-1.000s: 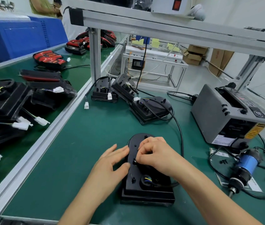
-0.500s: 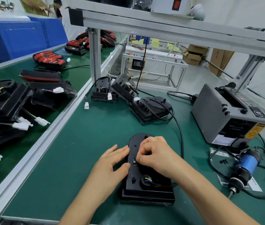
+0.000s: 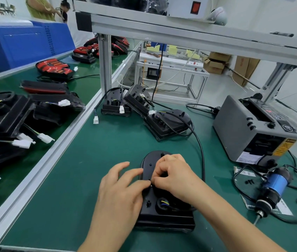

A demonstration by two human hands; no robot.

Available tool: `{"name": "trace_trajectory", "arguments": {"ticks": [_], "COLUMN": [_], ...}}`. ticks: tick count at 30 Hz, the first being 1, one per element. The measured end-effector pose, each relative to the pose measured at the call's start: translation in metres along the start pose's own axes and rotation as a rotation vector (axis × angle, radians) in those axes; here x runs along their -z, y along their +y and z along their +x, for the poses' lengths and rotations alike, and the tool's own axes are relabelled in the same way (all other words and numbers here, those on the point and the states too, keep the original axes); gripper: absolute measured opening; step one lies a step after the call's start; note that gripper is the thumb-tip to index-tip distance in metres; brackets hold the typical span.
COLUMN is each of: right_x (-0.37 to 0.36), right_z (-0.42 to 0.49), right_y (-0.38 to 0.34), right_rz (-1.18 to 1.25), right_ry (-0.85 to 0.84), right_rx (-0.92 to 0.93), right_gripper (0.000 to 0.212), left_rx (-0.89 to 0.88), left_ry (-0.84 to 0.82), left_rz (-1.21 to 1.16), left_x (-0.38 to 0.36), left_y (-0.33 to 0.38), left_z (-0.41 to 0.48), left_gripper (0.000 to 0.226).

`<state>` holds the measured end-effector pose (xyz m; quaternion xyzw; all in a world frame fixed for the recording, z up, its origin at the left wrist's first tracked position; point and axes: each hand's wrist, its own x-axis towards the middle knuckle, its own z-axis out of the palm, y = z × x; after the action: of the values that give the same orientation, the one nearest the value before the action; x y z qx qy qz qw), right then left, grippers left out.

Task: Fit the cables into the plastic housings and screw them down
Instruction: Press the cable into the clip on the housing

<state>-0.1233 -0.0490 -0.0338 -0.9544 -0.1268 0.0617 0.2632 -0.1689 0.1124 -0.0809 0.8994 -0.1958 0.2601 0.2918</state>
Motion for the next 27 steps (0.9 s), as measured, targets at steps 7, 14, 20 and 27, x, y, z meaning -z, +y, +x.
{"name": "trace_trajectory", "arguments": {"ticks": [7,14,20,27], "right_x": [-0.003,-0.009,-0.005,-0.008], "right_z": [0.000,-0.005,-0.024,-0.042], "right_y": [-0.001,0.003,0.033,0.064], "right_rz": [-0.040,-0.050,-0.002,-0.020], "right_ry": [0.024,0.130,0.280,0.359], "right_rx": [0.001,0.037,0.031,-0.042], "right_gripper": [0.017,0.012,0.015,0.032], "left_rx": [-0.076,-0.103,-0.102,-0.111], "left_ry": [0.011,0.033,-0.023,-0.054], "left_rz": [0.162,0.237,0.292,0.350], "left_x": [-0.003,-0.003,-0.003,-0.007], "left_y": [0.001,0.001,-0.003,-0.005], "left_z": [-0.007,-0.005,-0.003,-0.007], "left_gripper": [0.037,0.032,0.051,0.061]}}
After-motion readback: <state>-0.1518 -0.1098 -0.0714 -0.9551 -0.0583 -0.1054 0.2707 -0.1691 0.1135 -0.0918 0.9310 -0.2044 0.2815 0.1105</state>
